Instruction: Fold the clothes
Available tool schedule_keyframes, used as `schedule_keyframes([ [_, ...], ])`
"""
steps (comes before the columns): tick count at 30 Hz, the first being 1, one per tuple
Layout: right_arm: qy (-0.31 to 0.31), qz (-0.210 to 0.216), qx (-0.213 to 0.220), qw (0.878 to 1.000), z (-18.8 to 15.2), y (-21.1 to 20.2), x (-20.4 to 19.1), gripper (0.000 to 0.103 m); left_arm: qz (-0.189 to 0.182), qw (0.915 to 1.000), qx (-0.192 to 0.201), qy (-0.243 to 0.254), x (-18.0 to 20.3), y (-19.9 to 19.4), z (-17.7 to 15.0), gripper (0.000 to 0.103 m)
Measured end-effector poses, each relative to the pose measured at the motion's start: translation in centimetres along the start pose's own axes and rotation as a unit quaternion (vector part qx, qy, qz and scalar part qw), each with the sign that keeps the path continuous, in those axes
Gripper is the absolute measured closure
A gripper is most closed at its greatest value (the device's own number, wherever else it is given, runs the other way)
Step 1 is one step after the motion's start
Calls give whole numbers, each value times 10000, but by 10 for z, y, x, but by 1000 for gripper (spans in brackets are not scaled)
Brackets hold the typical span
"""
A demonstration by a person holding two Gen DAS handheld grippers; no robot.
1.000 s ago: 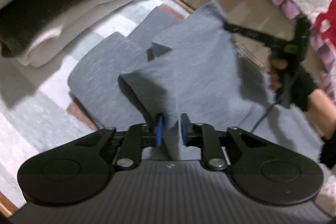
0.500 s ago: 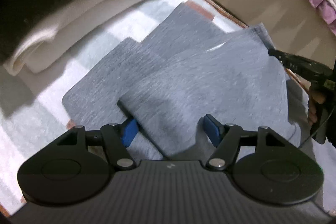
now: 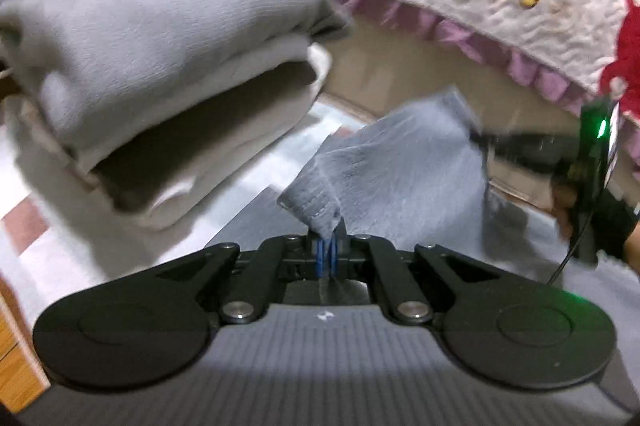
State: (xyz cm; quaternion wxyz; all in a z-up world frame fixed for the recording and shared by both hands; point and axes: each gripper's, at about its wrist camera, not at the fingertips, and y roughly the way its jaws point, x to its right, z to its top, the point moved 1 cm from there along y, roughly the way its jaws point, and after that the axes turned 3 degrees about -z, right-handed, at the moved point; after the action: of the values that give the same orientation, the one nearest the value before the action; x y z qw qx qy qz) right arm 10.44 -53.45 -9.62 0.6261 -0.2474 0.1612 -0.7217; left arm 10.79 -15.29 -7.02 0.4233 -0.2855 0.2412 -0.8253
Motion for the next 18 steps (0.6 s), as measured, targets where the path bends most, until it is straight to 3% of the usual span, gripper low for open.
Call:
schedule_keyframes([
  [5,-655,282,37,9974,44,35,-46,103,472,9980,-372,-184,-15,19,-4,100],
  [7,-815,492,-138,9954,50,63,-64,102,644,9957,-655,-152,-16,30,-11,100],
  [10,-1142,735,-998,9857,34,109,-78,102,325,9902,-976,-942,-42,44,-19,99],
  [12,-1096,775,-1144,9843,27,121,-77,101,107,9820,-1183,-1470,-59,54,-24,98],
  [15,-289,1154,-1137,9864,33,124,-62,89,85,9766,-1020,-1892,-74,50,-25,94],
  [17,184,1372,-959,9857,44,124,-53,66,73,9720,-906,-2168,-84,47,-25,92],
  [18,385,1497,-957,9833,51,127,-50,63,67,9693,-849,-2305,-89,45,-25,90],
])
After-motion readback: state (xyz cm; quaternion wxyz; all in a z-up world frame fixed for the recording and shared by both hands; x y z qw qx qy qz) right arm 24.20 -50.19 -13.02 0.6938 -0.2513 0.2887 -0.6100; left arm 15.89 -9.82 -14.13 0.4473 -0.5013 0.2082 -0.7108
